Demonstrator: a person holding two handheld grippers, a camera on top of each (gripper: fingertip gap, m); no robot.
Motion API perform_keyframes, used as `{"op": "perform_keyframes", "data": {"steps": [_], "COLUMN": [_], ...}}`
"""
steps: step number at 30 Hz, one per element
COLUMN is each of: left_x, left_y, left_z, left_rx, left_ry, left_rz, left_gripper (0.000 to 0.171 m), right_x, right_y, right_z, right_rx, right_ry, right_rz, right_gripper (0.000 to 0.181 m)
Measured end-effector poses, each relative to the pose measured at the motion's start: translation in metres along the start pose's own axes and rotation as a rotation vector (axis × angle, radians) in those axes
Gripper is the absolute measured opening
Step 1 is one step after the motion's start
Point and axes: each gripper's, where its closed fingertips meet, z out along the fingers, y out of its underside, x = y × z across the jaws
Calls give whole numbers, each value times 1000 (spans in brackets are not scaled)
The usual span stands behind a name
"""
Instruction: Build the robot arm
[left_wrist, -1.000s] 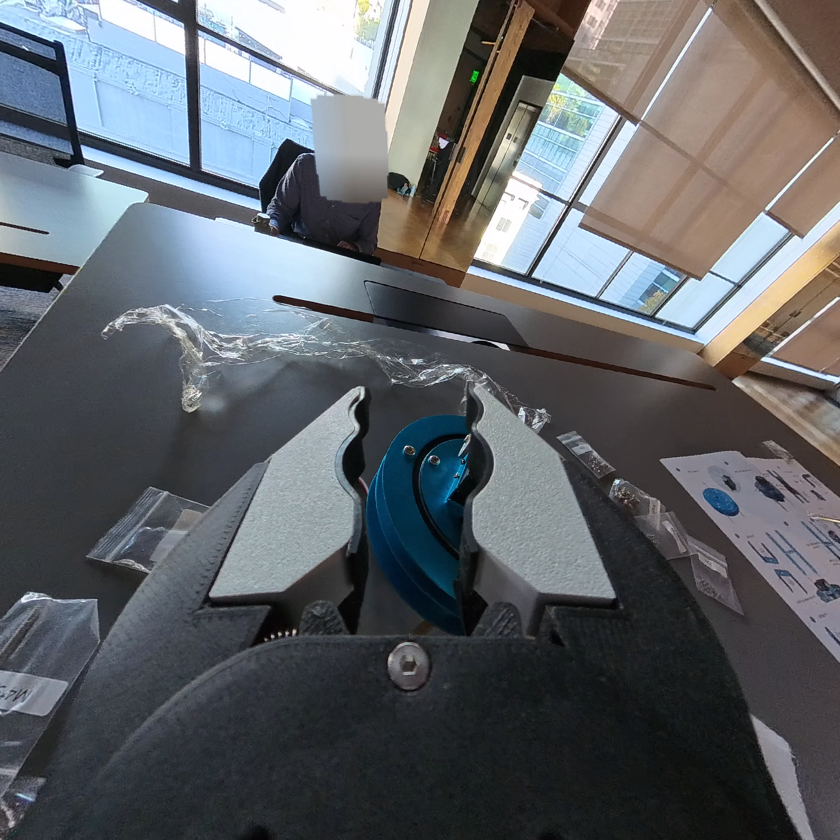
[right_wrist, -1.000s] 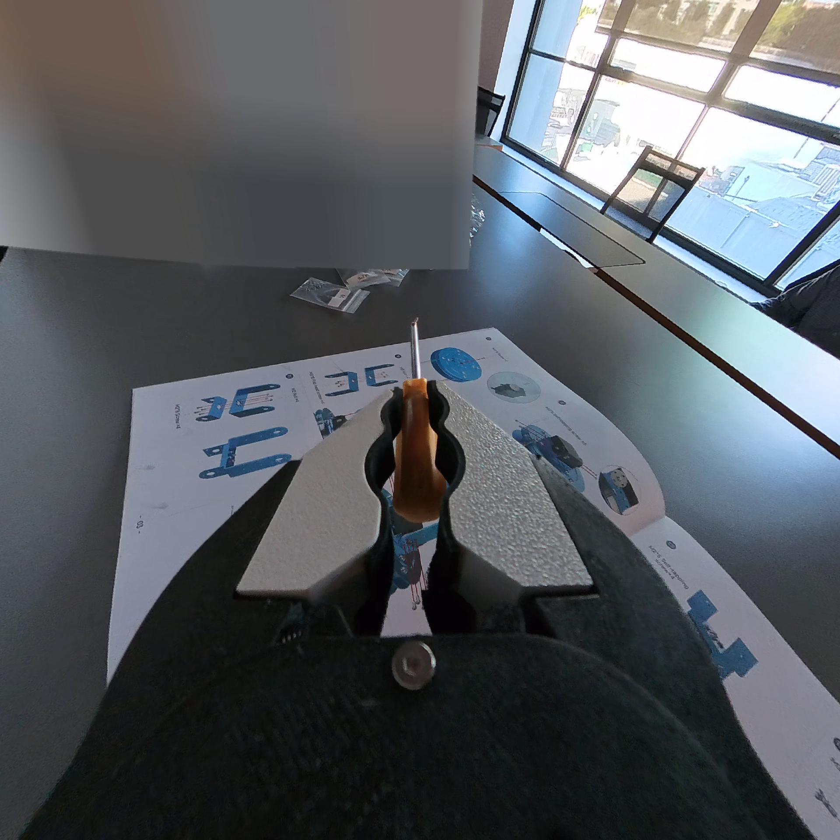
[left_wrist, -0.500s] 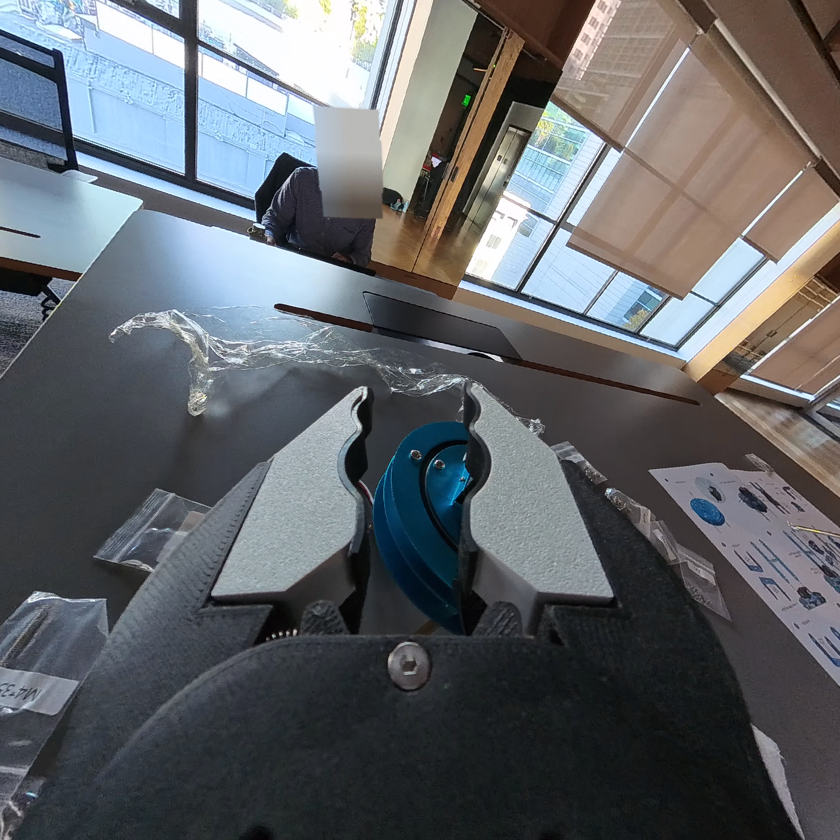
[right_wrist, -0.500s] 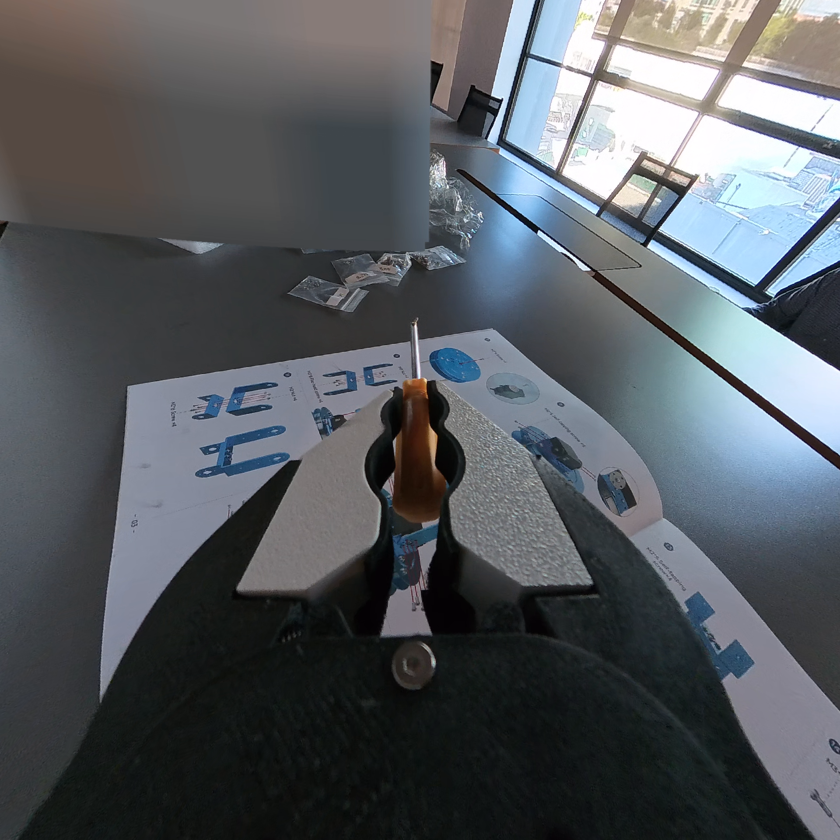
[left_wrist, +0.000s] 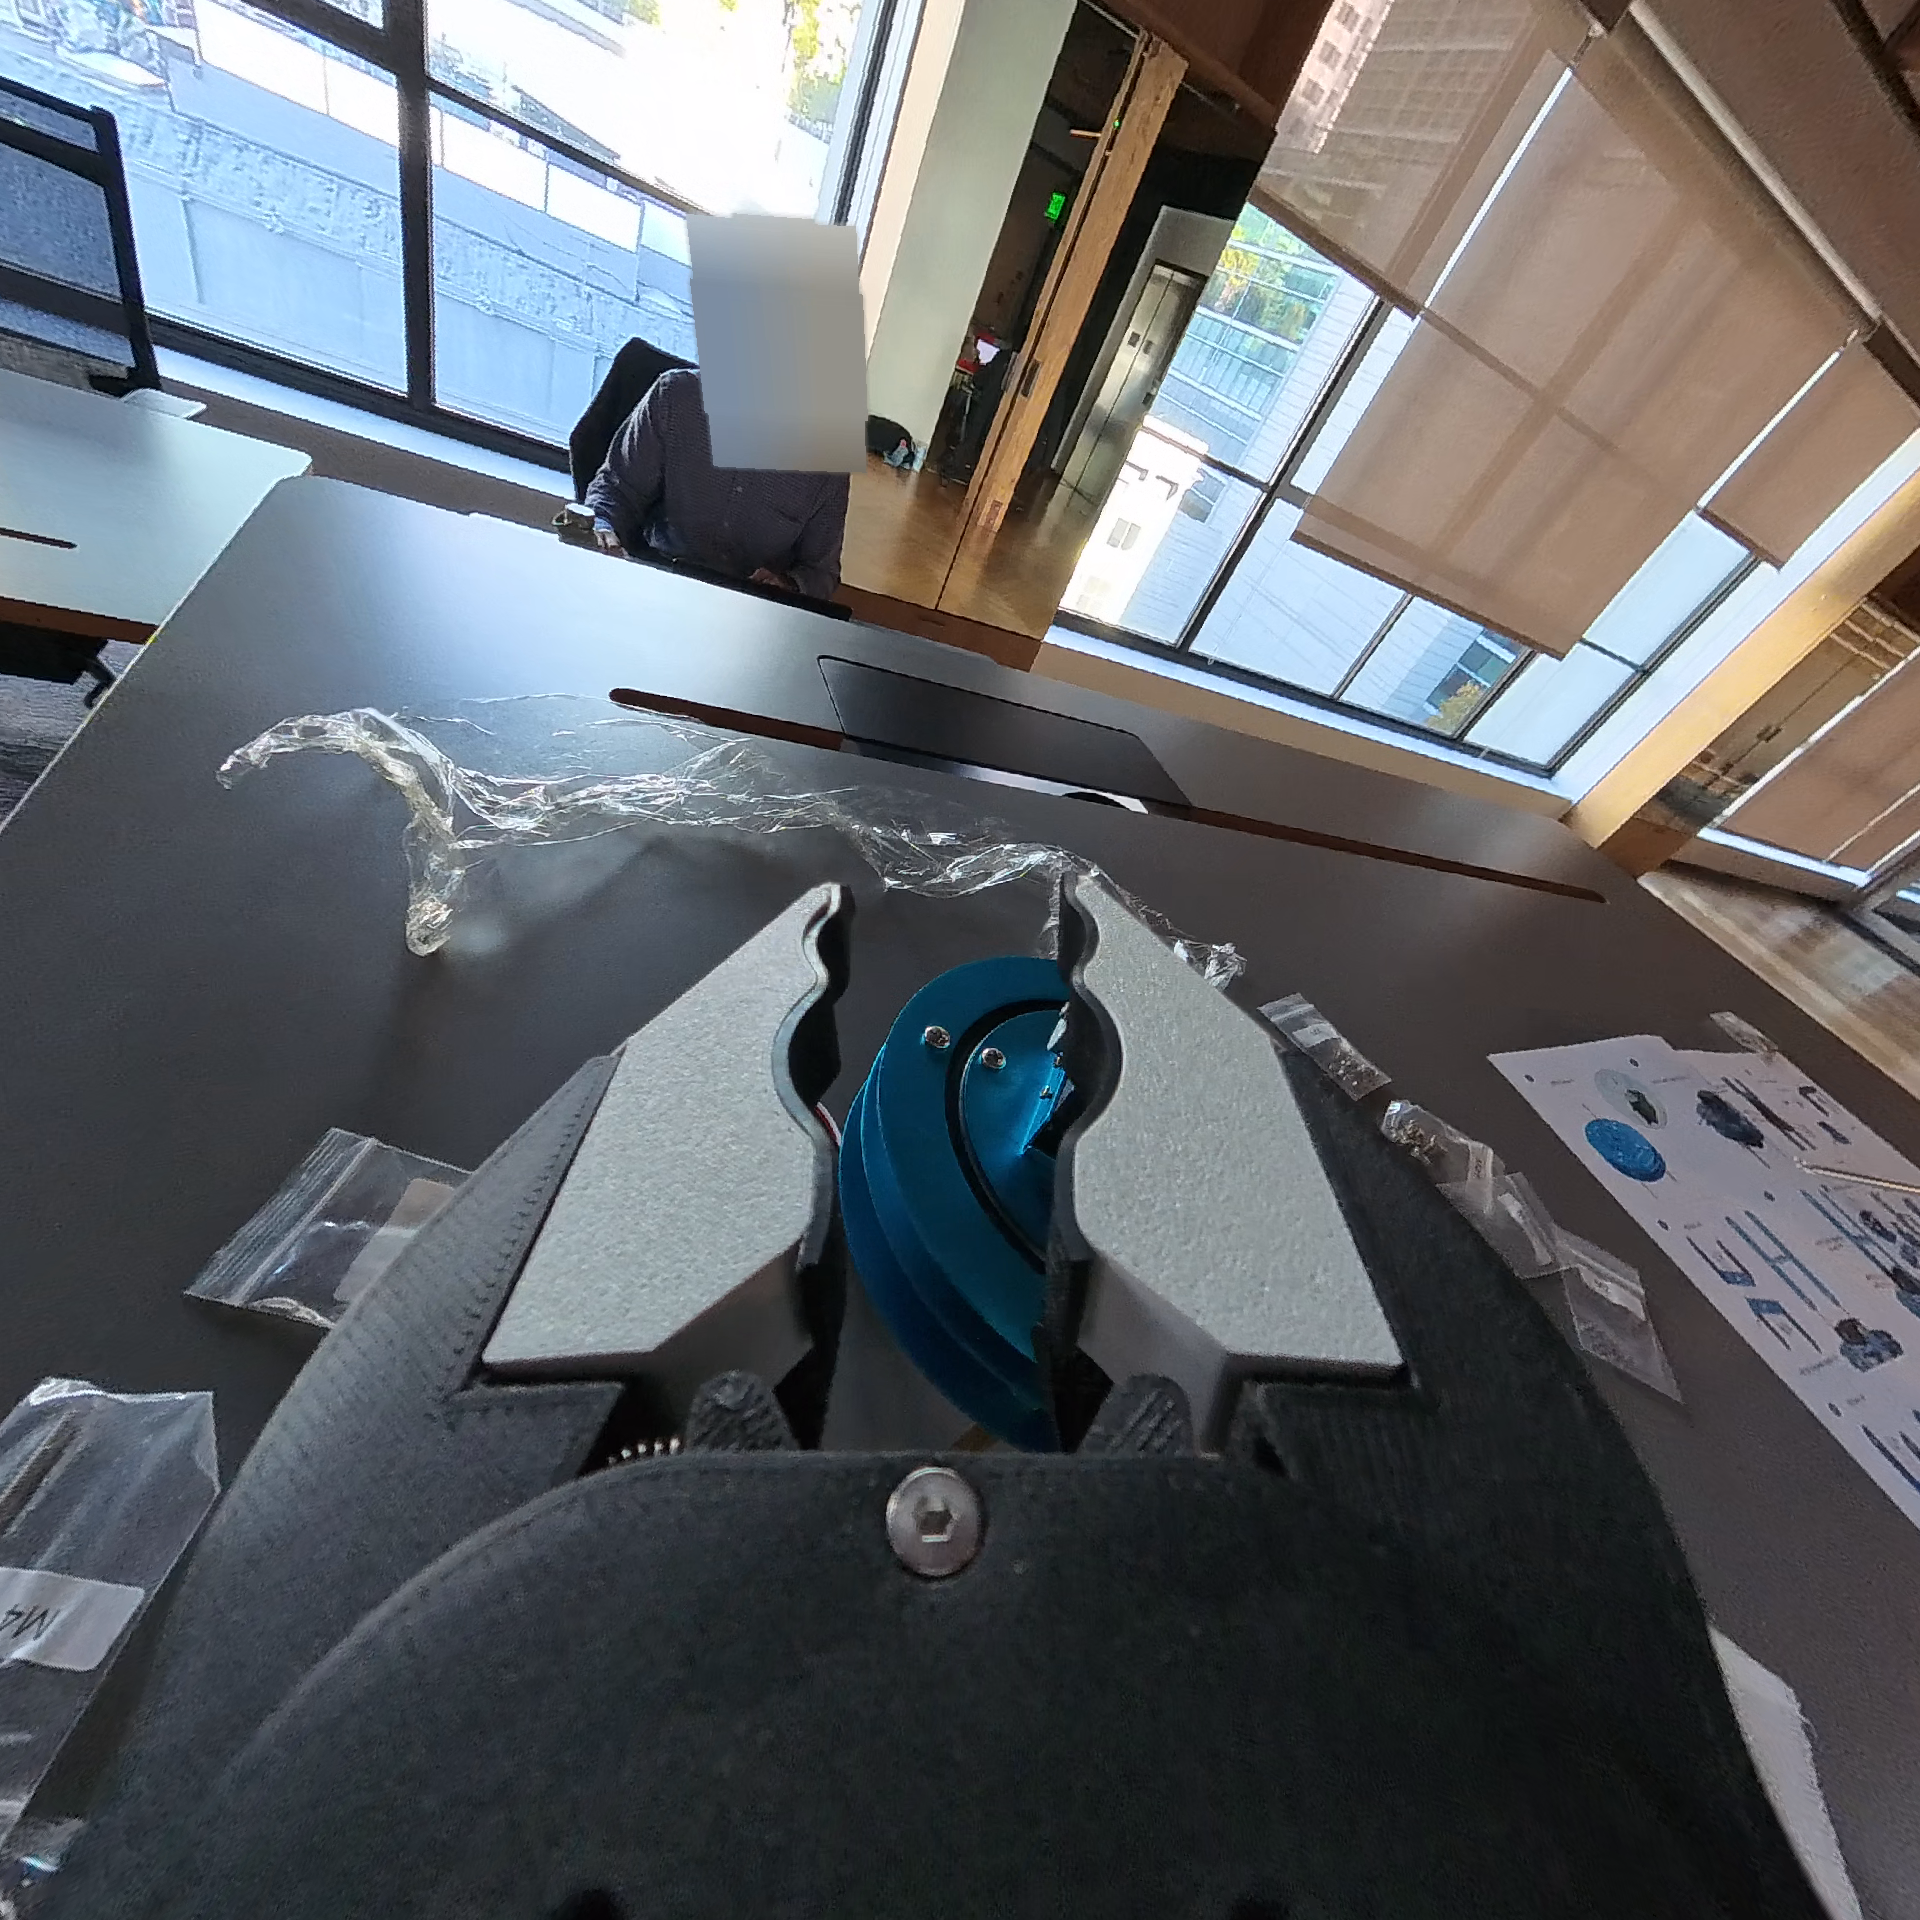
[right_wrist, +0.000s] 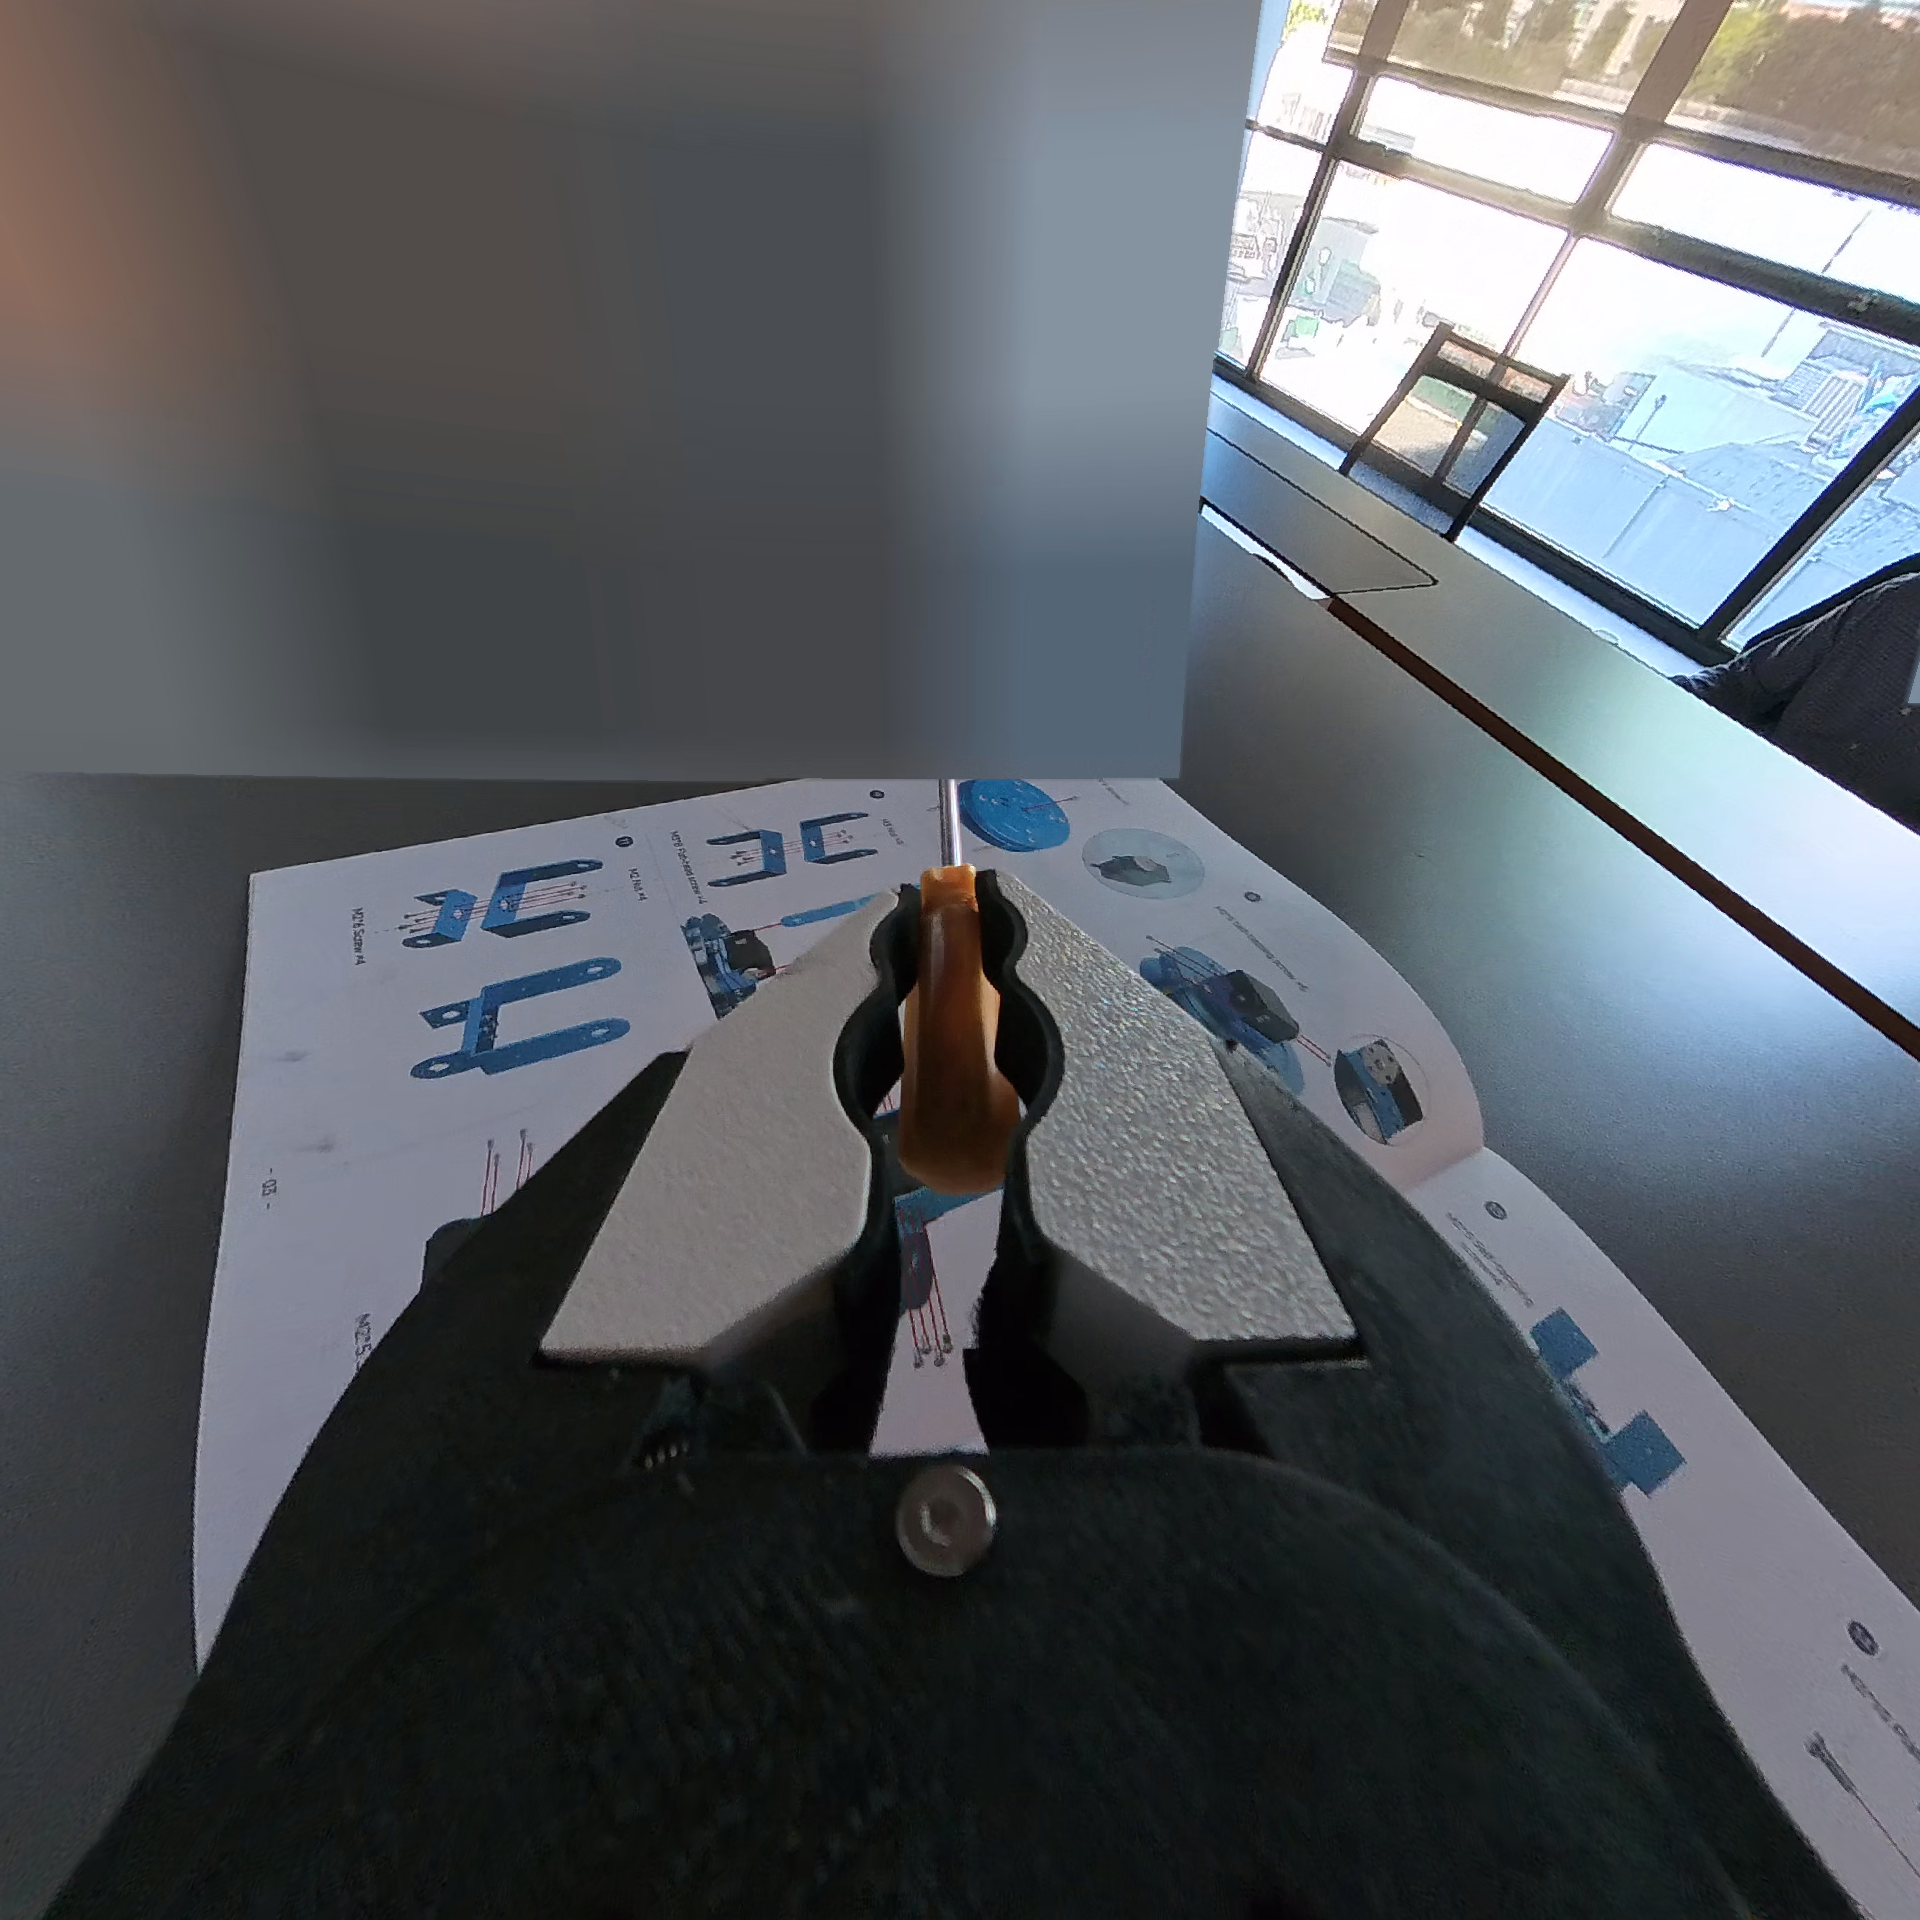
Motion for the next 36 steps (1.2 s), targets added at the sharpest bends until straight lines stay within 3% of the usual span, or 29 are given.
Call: {"op": "perform_keyframes", "data": {"steps": [15,30,36], "left_x": [-3,1,-5], "left_y": [8,-3,-18], "left_z": [5,-3,-15], "left_rx": [-29,8,89], "left_ry": [-8,-7,-26], "left_rz": [5,24,8], "left_gripper": [37,36,35], "right_x": [-3,-2,-8], "right_y": [6,8,5], "right_z": [3,2,4], "right_rx": [-19,-32,-45], "right_ry": [-19,-15,-24], "right_rz": [24,15,-34], "right_gripper": [9,10,9]}}
